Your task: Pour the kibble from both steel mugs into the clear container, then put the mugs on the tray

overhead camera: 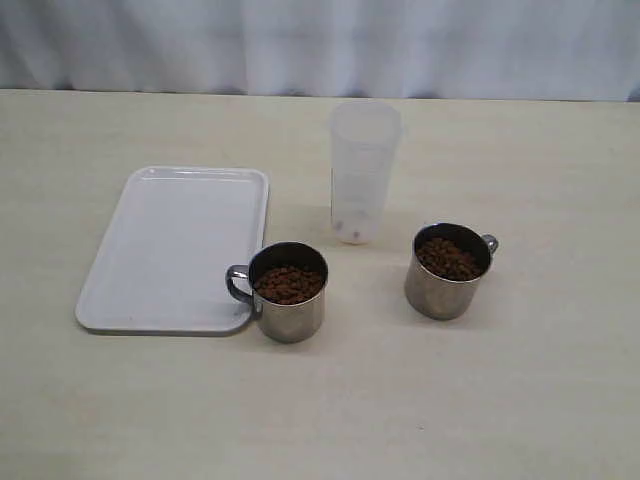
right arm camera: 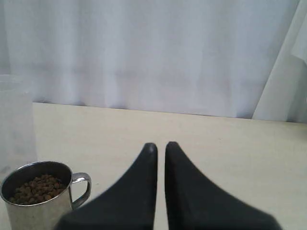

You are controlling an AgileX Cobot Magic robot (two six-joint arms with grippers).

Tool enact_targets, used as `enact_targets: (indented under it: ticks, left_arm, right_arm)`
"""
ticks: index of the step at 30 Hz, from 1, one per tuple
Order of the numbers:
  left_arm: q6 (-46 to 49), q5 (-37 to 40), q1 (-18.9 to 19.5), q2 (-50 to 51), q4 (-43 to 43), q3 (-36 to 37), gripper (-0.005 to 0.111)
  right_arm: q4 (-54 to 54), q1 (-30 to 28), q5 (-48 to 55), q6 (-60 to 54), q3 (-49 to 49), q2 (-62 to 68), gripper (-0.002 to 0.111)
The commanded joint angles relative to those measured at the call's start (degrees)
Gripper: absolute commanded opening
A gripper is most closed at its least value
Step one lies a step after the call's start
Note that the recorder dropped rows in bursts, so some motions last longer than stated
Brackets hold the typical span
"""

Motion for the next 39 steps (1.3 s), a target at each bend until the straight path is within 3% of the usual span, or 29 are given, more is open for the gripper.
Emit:
enact_targets:
  ticks: [1,5,10,13,18,21,25,28,33,39]
  left_arm:
    - [-0.2,-0.41,-0.43,-0.21,-0.17,0.2,0.0]
    - [-0.2,-0.41,-0.43,-0.21,-0.17,0.2,0.0]
    - [-0.2,-0.41,-0.43,-0.21,-0.17,0.2,0.0]
    - [-0.2,-0.41,-0.43,-0.21,-0.17,0.2,0.0]
    - [-0.2,-0.41,-0.43,-0.21,-0.17,0.2,0.0]
    - [-0.2,-0.41,-0.43,-0.21,-0.17,0.2,0.0]
    - [-0.2,-0.41,-0.43,-0.21,-0.17,0.2,0.0]
    - [-0.2,-0.41,-0.43,-0.21,-0.17,0.2,0.0]
    - [-0.2,-0.41,-0.43,-0.21,-0.17,0.2,0.0]
    - [-0.2,-0.41,-0.43,-0.21,-0.17,0.2,0.0]
  right_arm:
    - [-0.18,-0.17,0.15,-0.94,0.14,-0.18,0.005]
    - [0.1,-0.17,-0.53,0.17,0.14,-0.18,0.005]
    - [13.95,-0.17,-16.67,3.26,0.14,-0.18,0.005]
    - [15.88,-0.05,-10.36,2.92,0.14,0.14,0.005]
    - [16.43,1.74,-14.17,6.12,0.14,14.84,0.005]
    - [14.72,7.73,-19.86,6.12,0.14,26.06,0.005]
    - [4.59,18.26,-33.11,4.77,0.14,43.18,0.005]
    - [4.24,23.93,-43.85,-6.56,0.14,58.46,0.005]
    - [12.21,25.03,-50.93,-9.67,-4.75,80.31,0.005]
    - [8.5,25.03,-51.24,-13.36,-12.25,96.15,0.004]
